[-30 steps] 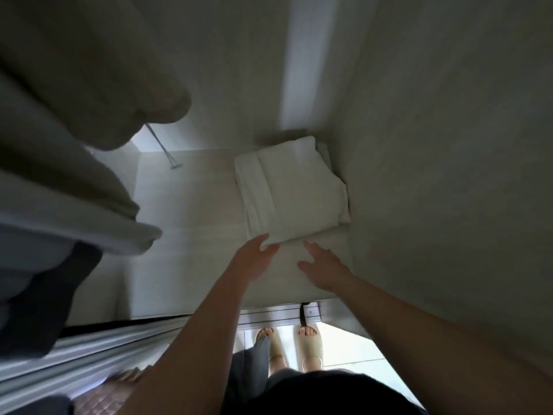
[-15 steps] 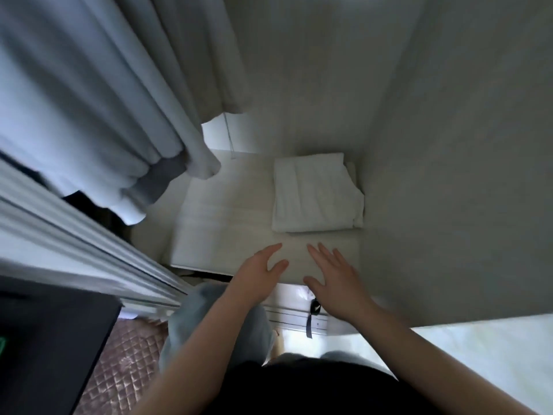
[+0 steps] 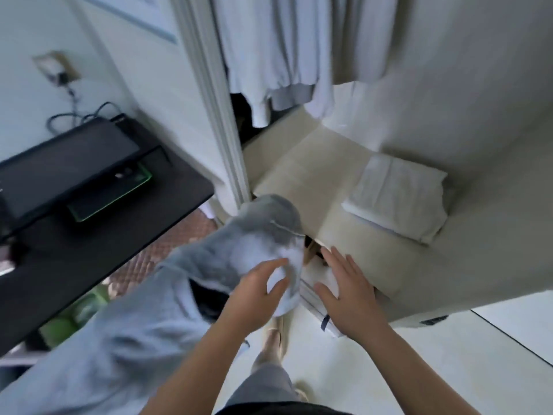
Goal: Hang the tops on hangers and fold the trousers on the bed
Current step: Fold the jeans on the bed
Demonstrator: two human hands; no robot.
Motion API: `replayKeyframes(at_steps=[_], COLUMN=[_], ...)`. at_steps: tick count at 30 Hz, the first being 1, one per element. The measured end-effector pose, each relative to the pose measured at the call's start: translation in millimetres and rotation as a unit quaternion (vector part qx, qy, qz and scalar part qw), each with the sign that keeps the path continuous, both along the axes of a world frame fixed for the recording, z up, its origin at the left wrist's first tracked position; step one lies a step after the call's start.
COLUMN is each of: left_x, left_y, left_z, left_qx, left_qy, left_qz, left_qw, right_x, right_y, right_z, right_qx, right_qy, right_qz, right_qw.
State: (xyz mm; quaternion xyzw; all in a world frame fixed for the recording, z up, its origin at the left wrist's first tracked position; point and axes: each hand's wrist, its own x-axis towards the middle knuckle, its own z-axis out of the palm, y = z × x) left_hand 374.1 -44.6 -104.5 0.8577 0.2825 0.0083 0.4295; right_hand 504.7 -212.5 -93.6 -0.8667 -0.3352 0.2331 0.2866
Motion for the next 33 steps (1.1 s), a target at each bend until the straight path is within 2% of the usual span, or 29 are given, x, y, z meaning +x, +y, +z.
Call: replayKeyframes(at_steps=[5,9,11,14,17,19,20,22,24,26,28,29,33], left_x=[-77,-127,-149,-176,-193,-208,-217,-238,-254,-265,-269,-270,-273], left_y=[-8,-8,-5,0,6,8,7,4,2,5,6,5,-14], left_z=[11,23,23,11,-7,-18,-24,-36,-43,-44,-42,-42,-49], left_qx=[0.06,0.165,0.163,0.08,-0.089,-0.229,-0.27,-0.263,-0.208,-0.18,-0.176,-0.172,-0.157], left_qy=[-0.036,-0.062,-0.051,0.008,0.061,0.039,0.041,0.083,0.072,0.017,0.0,-0.003,-0.008], left_qz=[0.131,0.259,0.327,0.416,0.481,0.559,0.6,0.659,0.684,0.664,0.626,0.62,0.635], left_qw=[0.989,0.95,0.929,0.906,0.87,0.796,0.752,0.7,0.696,0.725,0.759,0.766,0.756], right_x=[-41,-69,-83,-103,-118,-127,-130,-134,-135,-136,-139,-141,-147], right_y=[23,54,71,100,127,139,143,147,148,147,142,140,132], right_z=[7,3,-4,-19,-31,-39,-42,-46,-44,-43,-44,-44,-46], right_qx=[0.048,0.073,0.052,0.013,0.018,0.023,0.031,0.056,0.072,0.079,0.086,0.085,0.088], right_qy=[0.045,0.096,0.129,0.155,0.182,0.195,0.197,0.191,0.16,0.131,0.107,0.102,0.154], right_qz=[0.085,0.135,0.151,0.151,0.139,0.13,0.122,0.105,0.107,0.11,0.109,0.109,0.119], right_qw=[0.994,0.984,0.979,0.976,0.973,0.972,0.972,0.974,0.979,0.982,0.985,0.985,0.977])
